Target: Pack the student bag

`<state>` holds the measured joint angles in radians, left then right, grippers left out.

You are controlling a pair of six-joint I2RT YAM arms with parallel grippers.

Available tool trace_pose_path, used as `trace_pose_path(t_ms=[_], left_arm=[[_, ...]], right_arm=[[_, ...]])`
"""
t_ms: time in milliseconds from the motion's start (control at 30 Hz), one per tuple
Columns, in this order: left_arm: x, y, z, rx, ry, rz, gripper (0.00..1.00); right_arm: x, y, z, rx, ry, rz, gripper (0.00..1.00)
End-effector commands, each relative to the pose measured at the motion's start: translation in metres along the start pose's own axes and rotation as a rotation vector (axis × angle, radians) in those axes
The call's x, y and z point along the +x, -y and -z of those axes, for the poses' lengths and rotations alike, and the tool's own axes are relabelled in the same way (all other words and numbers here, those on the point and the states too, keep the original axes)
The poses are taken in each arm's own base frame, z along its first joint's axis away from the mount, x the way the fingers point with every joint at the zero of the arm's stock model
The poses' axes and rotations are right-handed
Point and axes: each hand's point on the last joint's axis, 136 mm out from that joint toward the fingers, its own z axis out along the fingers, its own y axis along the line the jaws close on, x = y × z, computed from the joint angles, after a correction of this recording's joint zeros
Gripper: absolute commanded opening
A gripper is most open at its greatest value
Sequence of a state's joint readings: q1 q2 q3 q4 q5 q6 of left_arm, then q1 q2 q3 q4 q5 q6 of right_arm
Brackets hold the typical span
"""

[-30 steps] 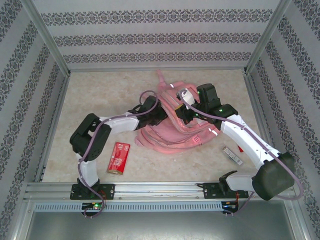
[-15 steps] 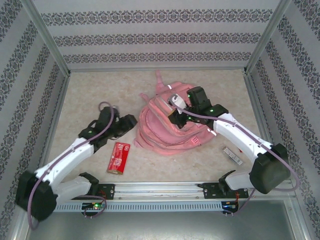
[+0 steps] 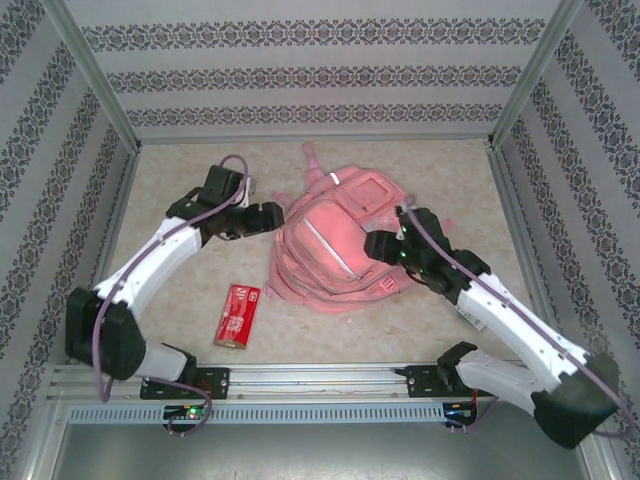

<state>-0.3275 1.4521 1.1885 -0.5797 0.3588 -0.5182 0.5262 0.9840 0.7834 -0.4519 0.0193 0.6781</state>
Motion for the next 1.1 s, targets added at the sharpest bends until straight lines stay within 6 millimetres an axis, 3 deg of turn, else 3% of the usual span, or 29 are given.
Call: trace_pose_path(t_ms=[0, 167, 233, 333, 467, 533, 733, 900, 967, 1067], left_arm=[[-0.009, 0.005, -0.03, 0.0, -0.064, -0.09, 0.97], [-0.025, -0.004, -0.09, -0.027, -0.121, -0.01, 1.0], [-0.017, -0.001, -0.109, -0.001, -0.179, 0.003, 1.0], [0.003, 0.014, -0.117, 0.069, -0.248, -0.005, 0.98], [0.038, 0.029, -0.1, 0.144, -0.343, -0.022, 0.98], [0.054, 0.025, -0.087, 0.141, -0.381, -0.001, 0.98], [0.08, 0.029, -0.067, 0.164, -0.402, 0.056, 0.96], [0.098, 0.042, -0.057, 0.112, -0.395, -0.012, 0.97], [0.103, 0.04, -0.046, 0.063, -0.416, -0.056, 0.98], [0.099, 0.016, -0.023, -0.083, -0.413, -0.064, 1.0]], right_arm=[[0.031, 0.049, -0.008, 0.14, -0.052, -0.353, 0.6], [0.027, 0.065, -0.032, 0.036, -0.132, -0.385, 0.59], [0.019, 0.064, -0.046, -0.038, -0.14, -0.374, 0.59], [0.003, 0.052, -0.064, -0.108, -0.167, -0.283, 0.56], [-0.026, 0.036, -0.089, -0.158, -0.183, -0.207, 0.52], [-0.043, 0.032, -0.103, -0.168, -0.171, -0.187, 0.51], [-0.088, 0.02, -0.15, -0.18, -0.145, -0.16, 0.52], [-0.119, 0.04, -0.181, -0.033, -0.085, -0.194, 0.58], [-0.126, 0.044, -0.185, -0.005, -0.089, -0.199, 0.59], [-0.138, 0.042, -0.172, 0.016, -0.059, -0.175, 0.61]])
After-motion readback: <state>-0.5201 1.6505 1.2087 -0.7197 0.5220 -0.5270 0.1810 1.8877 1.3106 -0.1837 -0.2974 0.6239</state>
